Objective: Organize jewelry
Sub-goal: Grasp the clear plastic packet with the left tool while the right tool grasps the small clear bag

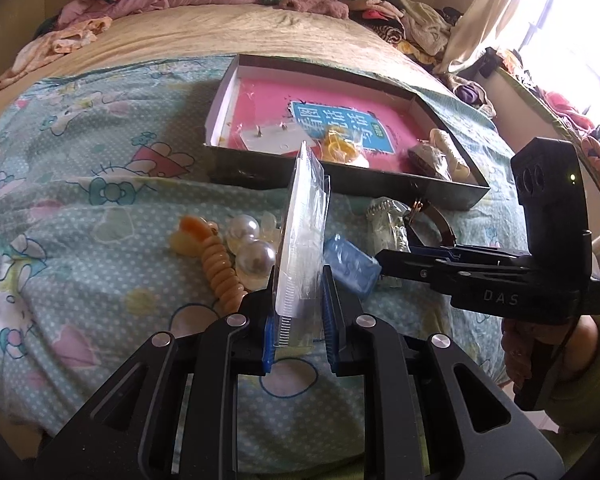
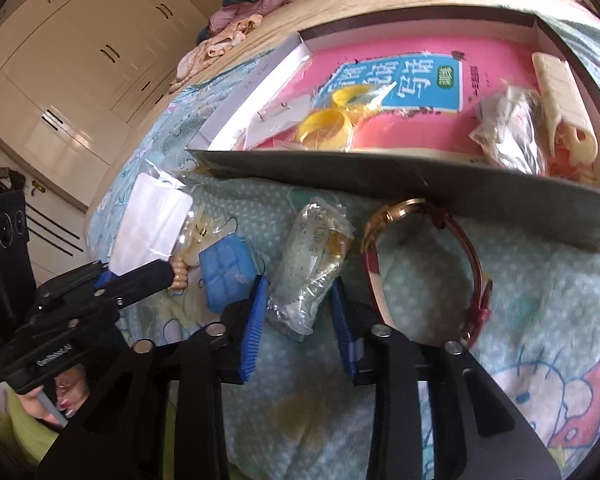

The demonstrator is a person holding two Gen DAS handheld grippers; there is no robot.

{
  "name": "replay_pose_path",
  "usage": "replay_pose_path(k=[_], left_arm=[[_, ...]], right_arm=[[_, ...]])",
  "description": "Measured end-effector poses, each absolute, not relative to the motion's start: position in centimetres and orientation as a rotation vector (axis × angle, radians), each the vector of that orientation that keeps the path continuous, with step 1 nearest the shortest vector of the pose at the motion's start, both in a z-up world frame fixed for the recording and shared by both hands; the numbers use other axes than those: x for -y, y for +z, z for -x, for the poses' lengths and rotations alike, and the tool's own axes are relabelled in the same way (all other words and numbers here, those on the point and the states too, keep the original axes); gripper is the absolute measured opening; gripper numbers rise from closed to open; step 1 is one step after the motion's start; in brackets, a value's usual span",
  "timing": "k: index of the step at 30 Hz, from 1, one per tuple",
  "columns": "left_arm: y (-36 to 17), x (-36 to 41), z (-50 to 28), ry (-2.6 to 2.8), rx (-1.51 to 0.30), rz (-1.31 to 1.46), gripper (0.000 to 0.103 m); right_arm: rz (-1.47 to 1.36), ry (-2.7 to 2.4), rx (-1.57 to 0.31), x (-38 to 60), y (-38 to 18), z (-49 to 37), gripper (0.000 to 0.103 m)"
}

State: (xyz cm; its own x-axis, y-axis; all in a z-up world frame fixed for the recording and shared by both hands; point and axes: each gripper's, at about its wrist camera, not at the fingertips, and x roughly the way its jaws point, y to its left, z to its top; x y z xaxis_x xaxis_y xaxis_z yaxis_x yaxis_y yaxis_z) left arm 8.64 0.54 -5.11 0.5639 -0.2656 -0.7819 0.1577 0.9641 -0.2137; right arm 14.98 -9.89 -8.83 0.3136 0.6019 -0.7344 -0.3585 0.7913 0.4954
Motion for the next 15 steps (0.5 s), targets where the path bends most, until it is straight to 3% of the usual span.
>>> replay_pose_path(k=[15], left_arm=[[-2.9, -3.3, -8.1, -0.196, -0.873, 0.159, 0.011]], right_arm=[[-0.18, 0.663, -0.91, 11.7, -4.0, -12.6, 0.025]])
